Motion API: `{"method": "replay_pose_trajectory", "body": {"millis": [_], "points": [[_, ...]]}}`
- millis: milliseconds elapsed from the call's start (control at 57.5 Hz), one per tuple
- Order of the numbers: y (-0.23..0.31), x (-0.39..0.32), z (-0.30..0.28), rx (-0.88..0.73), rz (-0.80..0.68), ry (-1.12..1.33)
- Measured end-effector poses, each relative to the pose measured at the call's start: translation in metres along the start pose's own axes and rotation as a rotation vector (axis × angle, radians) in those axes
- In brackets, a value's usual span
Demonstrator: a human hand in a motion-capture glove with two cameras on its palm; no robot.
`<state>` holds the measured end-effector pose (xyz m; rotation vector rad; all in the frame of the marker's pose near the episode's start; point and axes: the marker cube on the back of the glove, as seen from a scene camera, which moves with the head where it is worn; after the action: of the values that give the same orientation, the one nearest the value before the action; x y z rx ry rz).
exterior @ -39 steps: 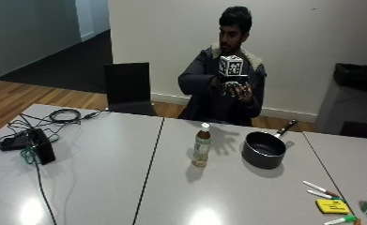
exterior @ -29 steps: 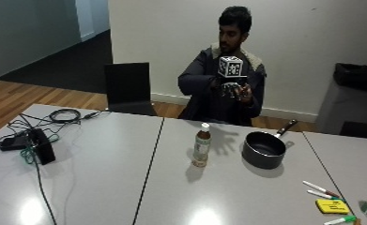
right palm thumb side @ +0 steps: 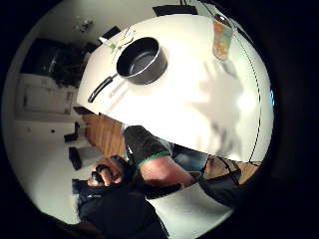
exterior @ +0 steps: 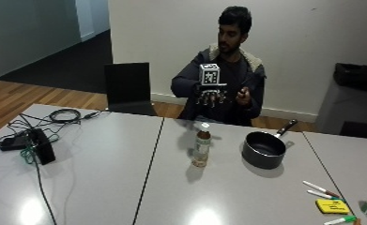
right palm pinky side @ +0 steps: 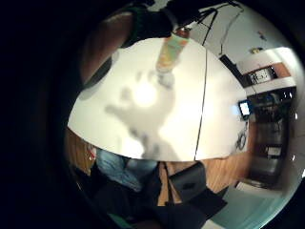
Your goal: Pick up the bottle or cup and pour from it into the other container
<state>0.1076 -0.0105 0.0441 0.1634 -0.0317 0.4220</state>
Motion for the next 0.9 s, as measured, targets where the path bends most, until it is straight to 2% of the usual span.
{"method": "replay_pose_trajectory", "body": {"millis": [35,70,244,383,470,574,678,817,904], "points": [[0.010,0.013,0.001,-0.136,-0.102,-0.007],[0.011,0.024,0.004,-0.194,-0.125,-0.018],[-0.021,0.069,0.034,-0.198,-0.002,-0.131],[-0.048,0.101,0.074,-0.143,0.060,-0.278],[-0.074,0.110,0.096,-0.090,0.183,-0.382],[-0.112,0.114,0.115,-0.098,0.227,-0.550],[-0.139,0.111,0.138,-0.065,0.230,-0.754],[-0.165,0.100,0.166,-0.003,0.162,-1.099],[-0.179,0.094,0.177,0.068,0.142,-1.227]]}}
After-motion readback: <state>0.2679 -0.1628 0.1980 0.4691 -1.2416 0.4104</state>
